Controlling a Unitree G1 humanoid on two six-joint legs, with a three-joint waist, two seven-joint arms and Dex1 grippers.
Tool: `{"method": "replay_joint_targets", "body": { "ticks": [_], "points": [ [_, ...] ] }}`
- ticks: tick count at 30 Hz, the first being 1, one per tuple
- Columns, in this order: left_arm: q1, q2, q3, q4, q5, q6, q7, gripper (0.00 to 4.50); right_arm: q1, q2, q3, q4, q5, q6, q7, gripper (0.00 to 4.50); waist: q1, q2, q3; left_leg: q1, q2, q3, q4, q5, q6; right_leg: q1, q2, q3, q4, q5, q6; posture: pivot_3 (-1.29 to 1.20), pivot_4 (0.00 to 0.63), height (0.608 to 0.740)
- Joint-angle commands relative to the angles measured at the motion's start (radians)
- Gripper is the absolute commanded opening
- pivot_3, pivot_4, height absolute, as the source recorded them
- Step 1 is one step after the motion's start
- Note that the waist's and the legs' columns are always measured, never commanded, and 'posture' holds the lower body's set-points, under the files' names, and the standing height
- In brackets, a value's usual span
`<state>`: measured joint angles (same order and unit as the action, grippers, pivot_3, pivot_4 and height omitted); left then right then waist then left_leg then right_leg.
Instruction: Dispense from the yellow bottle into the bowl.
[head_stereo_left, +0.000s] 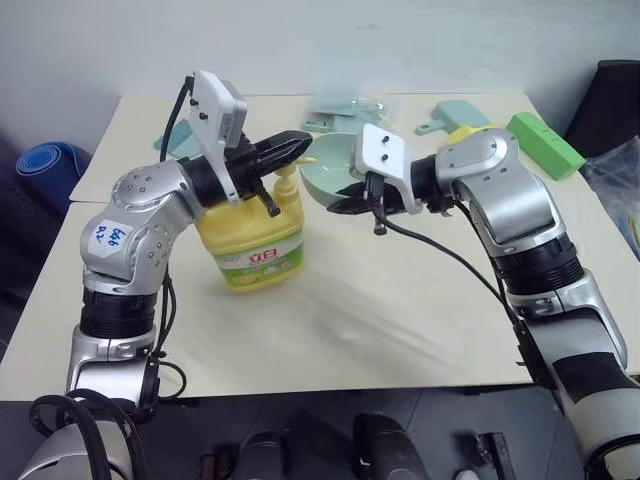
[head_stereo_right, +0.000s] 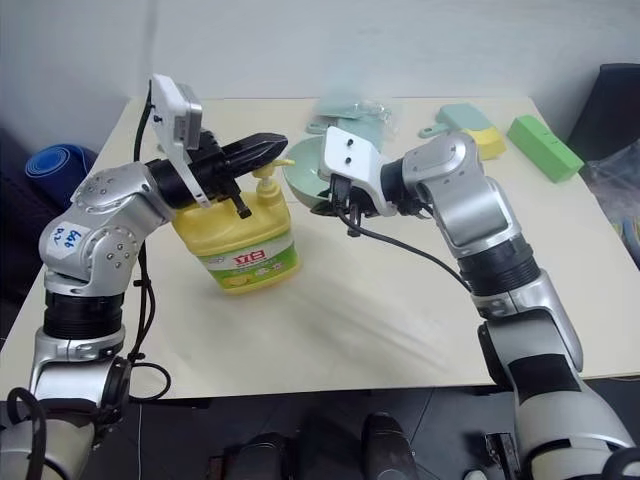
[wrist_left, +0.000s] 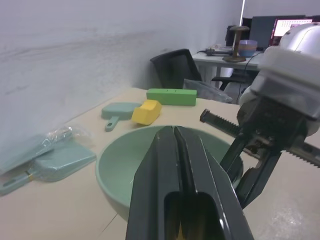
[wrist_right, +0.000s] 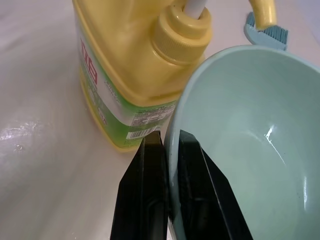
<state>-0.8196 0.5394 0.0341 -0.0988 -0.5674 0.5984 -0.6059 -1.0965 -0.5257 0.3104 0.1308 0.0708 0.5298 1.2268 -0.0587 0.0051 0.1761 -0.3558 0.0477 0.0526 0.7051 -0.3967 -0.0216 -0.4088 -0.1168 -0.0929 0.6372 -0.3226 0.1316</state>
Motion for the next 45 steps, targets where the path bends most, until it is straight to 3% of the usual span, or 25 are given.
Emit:
{"method": "replay_joint_targets", "body": {
  "ticks": [1,13,26,32,39,45],
  "points": [
    [-0.017,-0.003,0.025,-0.003,-0.003,0.061,0.022,0.05,-0.024,-0.006,-0.009,-0.052,0.014,0.003,0.004,0.00,0.000,0.000,0.000,0.000,0.000,0.000,0.000,0.000,0.000,0.000,0.000,0.000,0.000,0.000,0.000,0.00,0.150,0.740],
    [0.012,0.024,-0.023,0.010,0.013,0.293,0.047,0.05,-0.041,0.002,-0.003,-0.048,0.010,-0.010,0.013,0.00,-0.001,0.000,0.000,0.002,0.000,-0.001,0.001,0.000,0.000,0.000,0.000,0.001,0.004,0.000,0.000,0.00,0.150,0.740],
    [0.078,-0.017,-0.080,0.053,0.052,0.301,0.060,0.05,-0.037,0.020,-0.005,-0.072,0.029,0.013,0.015,0.00,0.001,0.000,-0.003,0.007,0.000,-0.001,0.002,0.000,0.000,0.006,0.000,0.002,0.005,0.000,0.000,0.00,0.150,0.740],
    [0.112,-0.051,-0.066,0.044,0.054,0.308,0.088,0.05,-0.036,0.026,-0.003,-0.082,0.034,0.029,0.010,0.00,0.005,0.000,-0.004,0.020,0.000,-0.001,-0.005,0.000,0.000,0.019,0.000,0.002,-0.001,0.000,0.000,0.00,0.150,0.740],
    [0.064,-0.111,0.093,0.001,-0.005,0.141,0.076,0.05,0.010,-0.010,-0.040,-0.038,0.025,0.034,-0.036,0.00,0.009,0.000,-0.004,0.020,0.000,-0.001,-0.005,0.000,0.000,0.018,0.000,0.003,-0.001,0.000,0.000,0.00,0.150,0.740],
    [0.081,-0.081,0.212,-0.129,-0.140,-0.014,-0.112,0.05,0.168,-0.048,-0.096,0.111,0.020,-0.127,-0.082,0.00,0.016,-0.002,-0.002,0.012,0.000,-0.001,-0.005,0.000,0.000,0.014,0.000,0.001,-0.006,0.000,0.000,0.00,0.150,0.740]
  ]
}}
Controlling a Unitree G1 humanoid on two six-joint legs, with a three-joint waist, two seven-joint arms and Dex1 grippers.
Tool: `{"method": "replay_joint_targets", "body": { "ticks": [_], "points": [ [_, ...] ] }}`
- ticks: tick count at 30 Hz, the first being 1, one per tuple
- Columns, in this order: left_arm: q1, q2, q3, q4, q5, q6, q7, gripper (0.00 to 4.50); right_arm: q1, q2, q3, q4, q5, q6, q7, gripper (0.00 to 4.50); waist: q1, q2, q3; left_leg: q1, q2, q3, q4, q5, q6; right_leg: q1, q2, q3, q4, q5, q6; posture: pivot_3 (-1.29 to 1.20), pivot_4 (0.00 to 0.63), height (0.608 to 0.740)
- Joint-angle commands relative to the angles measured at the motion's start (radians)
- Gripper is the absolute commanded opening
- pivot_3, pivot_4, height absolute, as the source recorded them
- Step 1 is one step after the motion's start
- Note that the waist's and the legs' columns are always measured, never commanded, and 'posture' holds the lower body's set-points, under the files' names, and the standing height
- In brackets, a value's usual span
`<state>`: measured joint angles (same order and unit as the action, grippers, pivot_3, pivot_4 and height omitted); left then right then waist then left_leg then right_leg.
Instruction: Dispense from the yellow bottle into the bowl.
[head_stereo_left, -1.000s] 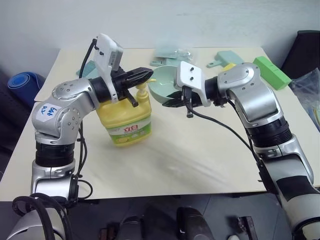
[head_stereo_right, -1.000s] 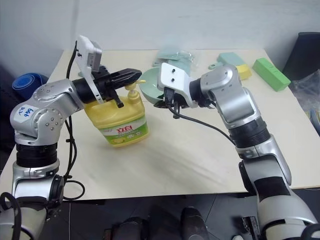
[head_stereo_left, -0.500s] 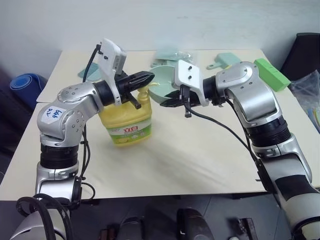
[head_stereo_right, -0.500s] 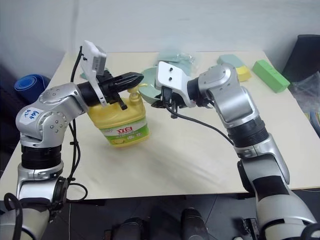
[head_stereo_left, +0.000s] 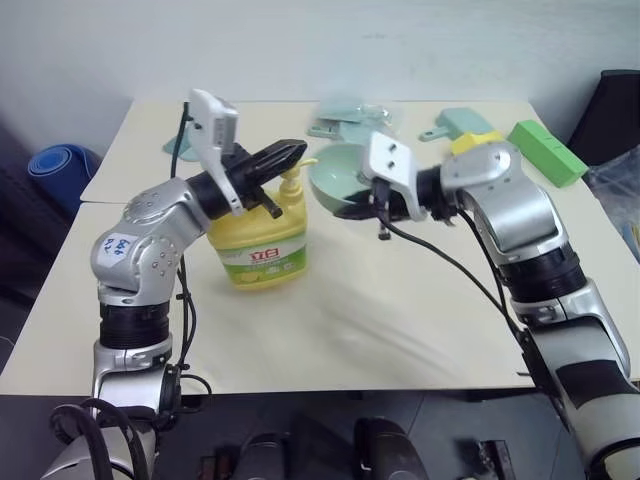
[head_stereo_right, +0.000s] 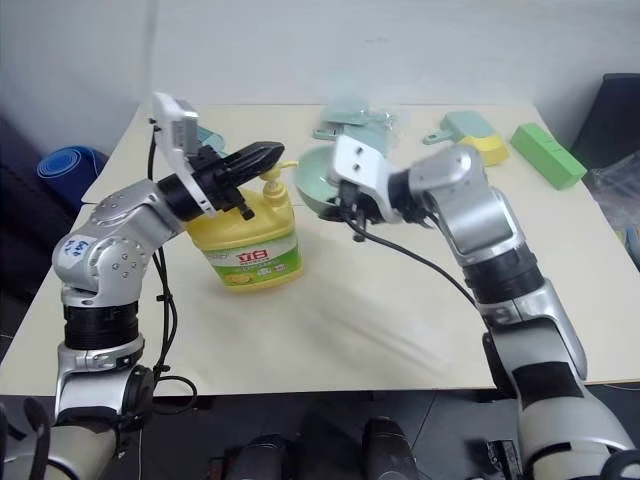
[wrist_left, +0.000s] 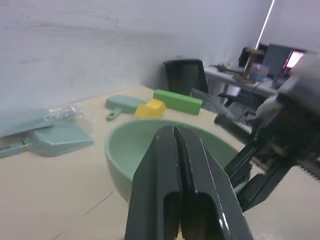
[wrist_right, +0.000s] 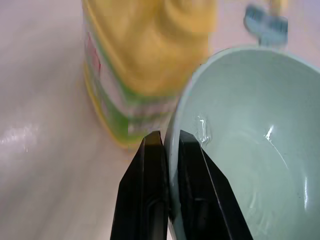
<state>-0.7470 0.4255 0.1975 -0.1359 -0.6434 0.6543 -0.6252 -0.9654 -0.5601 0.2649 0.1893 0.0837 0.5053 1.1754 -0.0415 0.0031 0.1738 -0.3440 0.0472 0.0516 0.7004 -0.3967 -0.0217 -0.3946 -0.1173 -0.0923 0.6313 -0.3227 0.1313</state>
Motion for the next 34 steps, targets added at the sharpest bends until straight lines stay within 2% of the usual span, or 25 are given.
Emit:
{"method": "replay_joint_targets", "body": {
  "ticks": [1,4,8,11,13,15,16,20,21,23,24,26,28,30,34],
  "points": [
    [0.040,0.059,0.048,-0.109,-0.069,-0.075,-0.131,0.05,0.063,-0.010,-0.063,0.089,0.004,-0.146,-0.050,0.00,-0.003,0.000,0.000,-0.002,0.000,0.000,0.000,0.000,0.000,-0.002,0.000,0.000,0.000,0.000,0.000,0.00,0.150,0.740],
    [0.176,0.161,-0.013,-0.141,0.028,-0.181,-0.264,0.05,0.137,-0.020,-0.063,0.221,-0.032,-0.327,-0.089,0.00,-0.017,0.001,0.000,-0.003,0.000,0.000,-0.002,0.000,0.000,-0.003,0.000,-0.001,-0.001,0.000,0.000,0.00,0.150,0.740],
    [0.339,0.236,-0.075,-0.183,0.095,-0.262,-0.355,0.05,0.204,-0.031,-0.053,0.408,-0.094,-0.578,-0.139,0.00,-0.021,0.000,0.001,-0.005,0.000,0.000,-0.002,0.000,0.000,-0.003,0.000,-0.003,-0.004,0.000,0.000,0.00,0.150,0.740],
    [0.436,0.262,-0.110,-0.201,0.145,-0.334,-0.392,0.05,0.237,-0.025,-0.074,0.506,-0.091,-0.703,-0.148,0.00,-0.019,0.002,0.002,-0.006,0.001,0.000,0.000,0.000,0.000,-0.004,0.000,-0.003,-0.004,0.000,0.000,0.00,0.150,0.740],
    [0.474,0.258,-0.112,-0.204,0.142,-0.346,-0.393,0.05,0.253,-0.017,-0.107,0.528,-0.045,-0.695,-0.124,0.00,-0.016,0.002,0.002,-0.006,0.001,0.000,0.001,0.000,-0.001,-0.003,0.000,-0.003,-0.004,0.000,0.000,0.00,0.150,0.740],
    [0.505,0.249,-0.107,-0.190,0.147,-0.361,-0.383,0.00,0.268,-0.015,-0.131,0.540,-0.030,-0.737,-0.131,0.62,-0.012,0.002,0.002,-0.007,0.002,-0.001,0.002,0.001,-0.001,-0.003,0.000,-0.003,-0.003,0.000,0.000,0.00,0.150,0.740],
    [0.517,0.245,-0.103,-0.185,0.143,-0.362,-0.380,0.00,0.275,-0.017,-0.137,0.540,-0.030,-0.747,-0.134,0.77,-0.008,0.002,0.002,-0.007,0.001,-0.001,0.002,0.001,-0.001,-0.003,0.000,-0.003,-0.003,0.000,0.000,0.00,0.150,0.740],
    [0.619,0.245,-0.088,-0.176,0.164,-0.410,-0.374,0.78,0.357,-0.023,-0.217,0.426,0.079,-0.819,-0.081,2.02,-0.006,0.002,0.002,-0.007,0.001,-0.002,0.002,0.001,-0.001,-0.003,0.000,-0.004,-0.003,0.000,0.000,0.00,0.150,0.740],
    [0.637,0.245,-0.082,-0.177,0.163,-0.416,-0.373,1.11,0.375,-0.025,-0.232,0.399,0.101,-0.822,-0.070,2.36,-0.006,0.002,0.002,-0.007,0.001,-0.002,0.001,0.001,-0.001,-0.003,0.000,-0.004,-0.003,0.000,0.000,0.00,0.150,0.740],
    [0.685,0.252,-0.070,-0.172,0.178,-0.446,-0.375,1.44,0.430,-0.035,-0.264,0.314,0.160,-0.792,-0.045,2.74,-0.006,0.003,0.003,-0.007,0.002,-0.003,0.000,0.001,-0.001,-0.003,0.000,-0.004,-0.003,0.000,0.000,0.00,0.150,0.740],
    [0.726,0.260,-0.067,-0.166,0.197,-0.478,-0.388,1.81,0.481,-0.046,-0.284,0.242,0.203,-0.749,-0.030,3.17,-0.004,0.003,0.003,-0.008,0.002,-0.003,0.001,0.001,-0.001,-0.003,0.000,-0.005,-0.004,0.000,0.000,0.00,0.150,0.740],
    [0.814,0.258,-0.059,-0.158,0.270,-0.548,-0.353,2.25,0.617,-0.071,-0.318,0.087,0.274,-0.688,-0.003,3.66,0.006,0.003,0.003,-0.007,0.002,-0.003,0.001,0.001,-0.001,-0.003,0.000,-0.005,-0.004,0.000,0.000,0.00,0.150,0.740],
    [0.892,0.242,-0.049,-0.105,0.358,-0.691,-0.320,2.30,0.783,-0.102,-0.333,-0.040,0.288,-0.691,0.015,4.39,0.022,0.003,0.002,-0.007,0.002,-0.003,0.000,0.001,-0.001,-0.003,0.000,-0.005,-0.004,0.000,0.000,0.00,0.150,0.740],
    [0.931,0.229,-0.037,-0.066,0.397,-0.775,-0.299,2.30,0.881,-0.122,-0.339,-0.104,0.278,-0.716,0.022,4.46,0.037,0.003,0.003,-0.007,0.002,-0.003,-0.001,0.001,-0.001,-0.002,0.000,-0.006,-0.006,0.000,0.000,0.00,0.150,0.740],
    [0.987,0.221,-0.025,-0.044,0.417,-0.808,-0.272,2.30,0.987,-0.128,-0.351,-0.142,0.238,-0.775,-0.009,4.46,0.045,0.003,0.003,-0.006,0.001,0.002,0.003,0.001,0.000,0.001,0.000,-0.002,-0.010,0.000,-0.001,0.00,0.150,0.740]
  ]
}}
